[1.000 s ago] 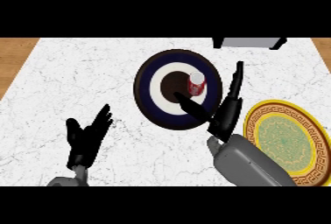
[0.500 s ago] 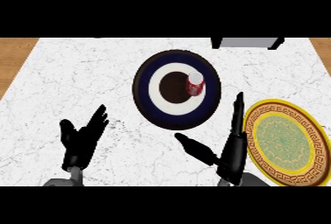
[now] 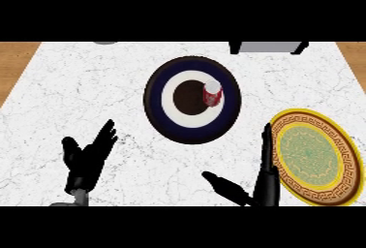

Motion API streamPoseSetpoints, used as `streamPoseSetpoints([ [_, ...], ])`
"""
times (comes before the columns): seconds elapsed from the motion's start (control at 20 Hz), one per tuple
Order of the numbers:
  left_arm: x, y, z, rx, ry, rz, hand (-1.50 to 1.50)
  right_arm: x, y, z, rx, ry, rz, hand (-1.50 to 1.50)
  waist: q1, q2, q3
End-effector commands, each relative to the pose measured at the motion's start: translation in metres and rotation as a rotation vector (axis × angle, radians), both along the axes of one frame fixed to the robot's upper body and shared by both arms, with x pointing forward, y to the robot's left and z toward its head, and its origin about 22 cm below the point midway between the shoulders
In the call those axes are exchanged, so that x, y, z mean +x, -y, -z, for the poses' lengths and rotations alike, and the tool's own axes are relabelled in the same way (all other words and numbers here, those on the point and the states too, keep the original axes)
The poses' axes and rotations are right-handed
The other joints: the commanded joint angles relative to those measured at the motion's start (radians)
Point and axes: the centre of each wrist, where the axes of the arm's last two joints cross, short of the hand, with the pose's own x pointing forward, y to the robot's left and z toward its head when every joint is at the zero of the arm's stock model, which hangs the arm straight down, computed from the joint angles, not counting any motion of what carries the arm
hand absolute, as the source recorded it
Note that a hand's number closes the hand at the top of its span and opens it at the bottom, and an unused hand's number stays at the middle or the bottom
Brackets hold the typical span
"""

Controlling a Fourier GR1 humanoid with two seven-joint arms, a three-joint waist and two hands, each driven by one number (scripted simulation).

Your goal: Pick the can from the plate and place it in the plate

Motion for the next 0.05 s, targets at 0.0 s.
streamPoseSetpoints([
  [0.0,0.0074,0.0101,0.0046,0.01,-0.007,0.002,0.0,-0.0102,0.0099,0.0293,0.027,-0.002,-0.05,-1.5,-0.011,-0.003,-0.002],
])
